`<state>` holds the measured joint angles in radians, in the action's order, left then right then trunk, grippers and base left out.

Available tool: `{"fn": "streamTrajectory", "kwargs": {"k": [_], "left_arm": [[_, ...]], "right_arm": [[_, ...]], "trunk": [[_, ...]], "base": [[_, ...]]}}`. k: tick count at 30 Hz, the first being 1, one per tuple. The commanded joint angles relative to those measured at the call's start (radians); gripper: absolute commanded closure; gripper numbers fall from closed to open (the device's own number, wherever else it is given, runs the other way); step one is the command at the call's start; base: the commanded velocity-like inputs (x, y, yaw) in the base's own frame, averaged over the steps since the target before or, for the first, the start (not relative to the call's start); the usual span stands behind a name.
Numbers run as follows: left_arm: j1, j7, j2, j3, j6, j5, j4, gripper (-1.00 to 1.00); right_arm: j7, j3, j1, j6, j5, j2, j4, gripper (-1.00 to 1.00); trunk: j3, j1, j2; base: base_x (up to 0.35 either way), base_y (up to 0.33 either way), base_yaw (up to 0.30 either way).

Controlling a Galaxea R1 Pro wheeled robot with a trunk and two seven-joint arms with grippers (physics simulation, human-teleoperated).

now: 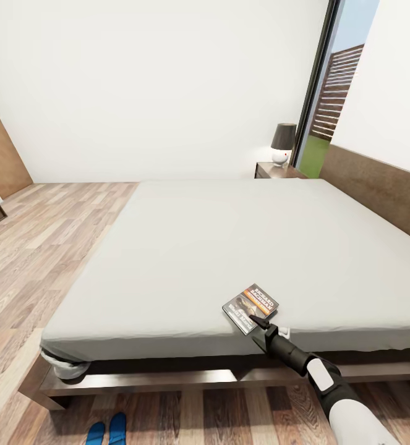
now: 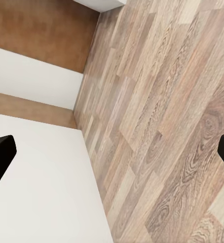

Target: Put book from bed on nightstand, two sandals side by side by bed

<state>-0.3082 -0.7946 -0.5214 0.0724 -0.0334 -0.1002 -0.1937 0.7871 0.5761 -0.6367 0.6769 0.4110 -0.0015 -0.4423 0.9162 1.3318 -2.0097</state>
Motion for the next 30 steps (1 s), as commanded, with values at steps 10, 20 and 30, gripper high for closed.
{"fn": "streamTrajectory", "kwargs": {"k": [10, 20, 30], "left_arm": [[0.0, -0.001, 0.0, 0.0, -0.003, -0.009, -0.001, -1.0], [0.0, -0.001, 0.0, 0.0, -0.003, -0.009, -0.001, -1.0], [0.0, -0.001, 0.0, 0.0, -0.003, -0.009, -0.001, -1.0]], "right_arm": [[0.001, 0.003, -0.003, 0.006, 0.002, -0.001, 0.0, -1.0], [0.001, 0.003, -0.004, 0.006, 0.002, -0.002, 0.001, -1.0], [0.003, 0.004, -0.004, 0.006, 0.003, -0.004, 0.002, -1.0]], "trunk": [[0.001, 0.0, 0.0], [0.001, 0.0, 0.0], [0.001, 0.0, 0.0]], "base": [[0.0, 0.0, 0.0], [0.0, 0.0, 0.0], [0.0, 0.0, 0.0]]}}
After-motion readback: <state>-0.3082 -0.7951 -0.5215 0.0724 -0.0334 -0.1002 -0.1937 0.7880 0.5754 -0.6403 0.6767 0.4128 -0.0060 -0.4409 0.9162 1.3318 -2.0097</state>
